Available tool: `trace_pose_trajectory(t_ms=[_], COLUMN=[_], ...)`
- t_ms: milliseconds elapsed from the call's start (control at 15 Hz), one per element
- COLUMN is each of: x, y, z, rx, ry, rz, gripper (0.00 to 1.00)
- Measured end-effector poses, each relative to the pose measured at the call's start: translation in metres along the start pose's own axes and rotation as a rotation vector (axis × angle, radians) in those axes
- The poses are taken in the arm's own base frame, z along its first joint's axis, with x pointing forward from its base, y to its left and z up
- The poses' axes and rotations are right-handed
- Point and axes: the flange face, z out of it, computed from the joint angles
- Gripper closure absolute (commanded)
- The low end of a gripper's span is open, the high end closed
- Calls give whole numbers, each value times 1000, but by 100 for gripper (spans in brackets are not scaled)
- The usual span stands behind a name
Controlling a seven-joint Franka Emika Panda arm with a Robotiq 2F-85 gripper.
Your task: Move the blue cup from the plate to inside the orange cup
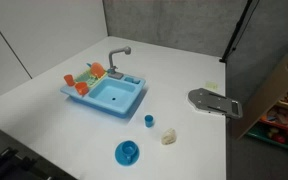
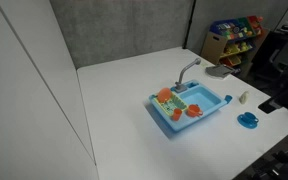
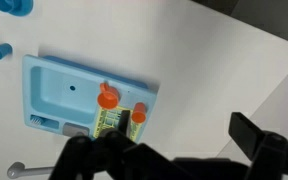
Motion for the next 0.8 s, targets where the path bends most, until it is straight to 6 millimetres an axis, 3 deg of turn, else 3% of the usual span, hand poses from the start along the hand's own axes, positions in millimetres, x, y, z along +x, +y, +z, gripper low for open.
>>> trace_pose_trajectory(t_ms=[800], x=[2], y=[2], z=[1], rx=[-4], ry=[-4], rz=[21], gripper=[0])
